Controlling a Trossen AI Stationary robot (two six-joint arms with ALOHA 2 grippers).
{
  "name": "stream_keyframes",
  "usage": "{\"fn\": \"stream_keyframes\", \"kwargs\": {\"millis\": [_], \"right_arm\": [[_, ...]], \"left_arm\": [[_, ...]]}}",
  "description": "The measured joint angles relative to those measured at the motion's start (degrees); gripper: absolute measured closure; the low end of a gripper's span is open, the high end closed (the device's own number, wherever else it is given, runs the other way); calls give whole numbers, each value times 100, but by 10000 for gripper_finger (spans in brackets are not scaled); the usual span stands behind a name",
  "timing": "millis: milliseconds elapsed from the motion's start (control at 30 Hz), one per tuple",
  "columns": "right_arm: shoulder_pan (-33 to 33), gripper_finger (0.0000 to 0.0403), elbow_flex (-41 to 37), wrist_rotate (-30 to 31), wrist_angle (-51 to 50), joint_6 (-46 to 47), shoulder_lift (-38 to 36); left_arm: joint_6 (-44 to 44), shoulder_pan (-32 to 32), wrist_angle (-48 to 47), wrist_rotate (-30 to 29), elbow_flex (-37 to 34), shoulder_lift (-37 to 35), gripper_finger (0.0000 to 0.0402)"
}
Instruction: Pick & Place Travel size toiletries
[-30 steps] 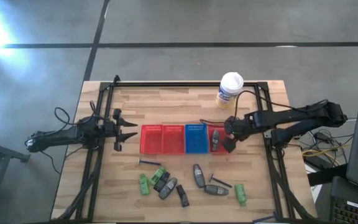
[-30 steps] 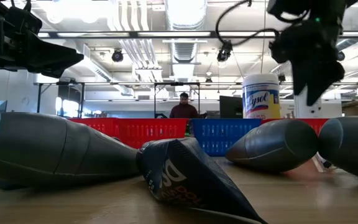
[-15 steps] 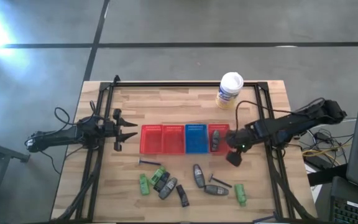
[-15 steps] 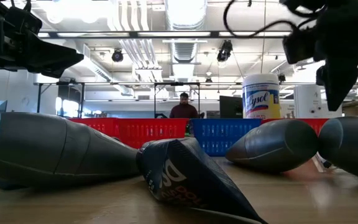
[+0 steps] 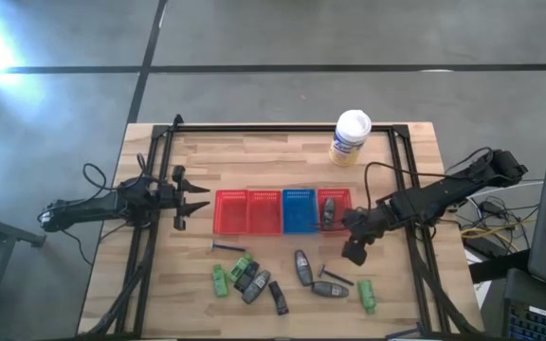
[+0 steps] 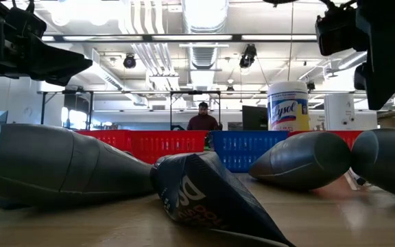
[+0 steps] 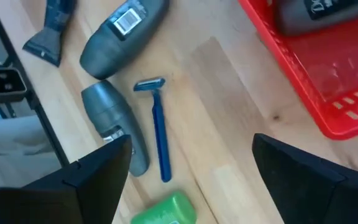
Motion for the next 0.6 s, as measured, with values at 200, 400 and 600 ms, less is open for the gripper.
{"fn": "stream_keyframes", "kwargs": {"millis": [200,400,600], "right_arm": [[112,99,-16,-12,-5,712,2],[120,129,-16,-10,105,1849,2],[340,137,-16,-77,238,2675,292]], "left_arm": [[-1,1,-1,1,1,2,232],[1,0,-1,1,-2,0,232],[0,0,1,1,-1,1,232]]}}
